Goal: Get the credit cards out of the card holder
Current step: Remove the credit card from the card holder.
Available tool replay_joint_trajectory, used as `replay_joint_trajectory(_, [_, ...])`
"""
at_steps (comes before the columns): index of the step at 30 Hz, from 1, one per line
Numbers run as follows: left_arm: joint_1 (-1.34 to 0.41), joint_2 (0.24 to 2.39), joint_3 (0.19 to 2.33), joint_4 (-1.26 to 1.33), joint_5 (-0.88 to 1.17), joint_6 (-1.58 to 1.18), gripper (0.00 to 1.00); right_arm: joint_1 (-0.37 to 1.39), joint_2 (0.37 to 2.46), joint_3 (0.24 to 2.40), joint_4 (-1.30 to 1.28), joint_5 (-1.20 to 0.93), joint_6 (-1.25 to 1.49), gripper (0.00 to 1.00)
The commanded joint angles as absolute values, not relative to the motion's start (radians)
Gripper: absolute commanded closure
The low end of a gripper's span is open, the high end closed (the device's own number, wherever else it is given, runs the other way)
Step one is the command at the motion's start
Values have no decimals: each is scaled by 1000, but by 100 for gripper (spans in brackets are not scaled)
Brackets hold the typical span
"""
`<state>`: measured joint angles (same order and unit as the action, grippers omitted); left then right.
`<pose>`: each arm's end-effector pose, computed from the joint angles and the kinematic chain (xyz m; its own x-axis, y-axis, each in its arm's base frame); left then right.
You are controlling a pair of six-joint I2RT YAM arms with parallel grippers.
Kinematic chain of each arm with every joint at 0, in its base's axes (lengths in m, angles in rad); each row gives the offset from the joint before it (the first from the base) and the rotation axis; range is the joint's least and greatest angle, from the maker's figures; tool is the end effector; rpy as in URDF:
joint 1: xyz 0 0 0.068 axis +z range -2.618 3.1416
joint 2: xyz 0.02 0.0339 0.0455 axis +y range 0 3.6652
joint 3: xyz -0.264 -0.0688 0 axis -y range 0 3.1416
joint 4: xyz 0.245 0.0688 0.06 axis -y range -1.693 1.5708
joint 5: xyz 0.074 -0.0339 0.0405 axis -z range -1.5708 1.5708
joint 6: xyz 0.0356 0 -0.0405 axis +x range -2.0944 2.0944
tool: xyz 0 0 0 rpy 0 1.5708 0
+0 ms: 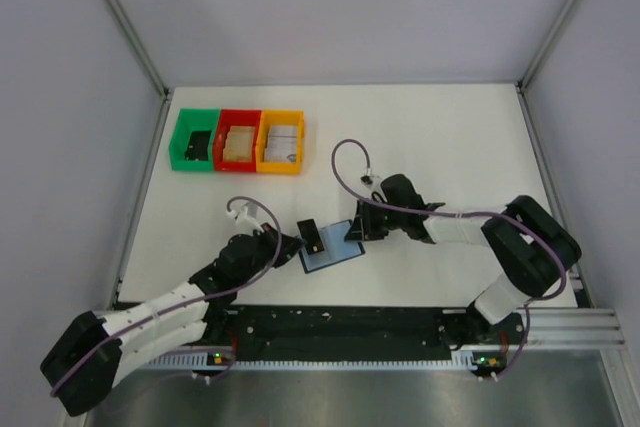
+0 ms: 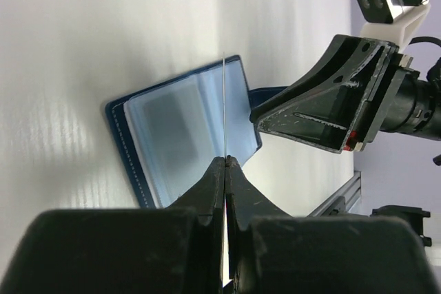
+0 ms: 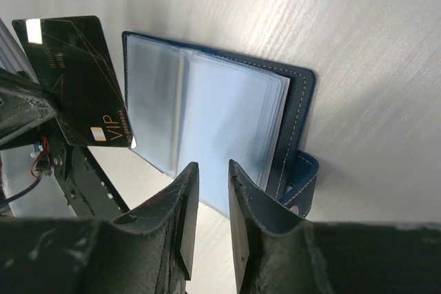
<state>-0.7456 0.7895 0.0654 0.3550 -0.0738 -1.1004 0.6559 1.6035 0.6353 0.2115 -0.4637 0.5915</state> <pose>0.1190 -0.1063 0.1441 -0.6782 -0.5838 -0.4464 0.0475 0.5714 -0.8193 0.2232 0.1919 0.1369 -0.8995 -0.0629 -0.4324 -0.3634 0.6572 0.6603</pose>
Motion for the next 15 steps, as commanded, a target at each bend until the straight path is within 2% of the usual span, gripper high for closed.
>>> replay_joint_trajectory(1, [-730,720,5,383,-74,-1042,100,647,1493,649,190,-459,517,74])
replay_joint_trajectory(6, [-686,735,-9,468,67,-963,100,646,1402,670,150,-512,414,62])
replay_joint_trajectory(11, [-653,840,31,618,261,-904,100,646,1396,764,12,-616,189,38])
replay_joint_trajectory(15, [-655,882,69,675,388,-845,100,646,1402,833,-48,-739,111,33])
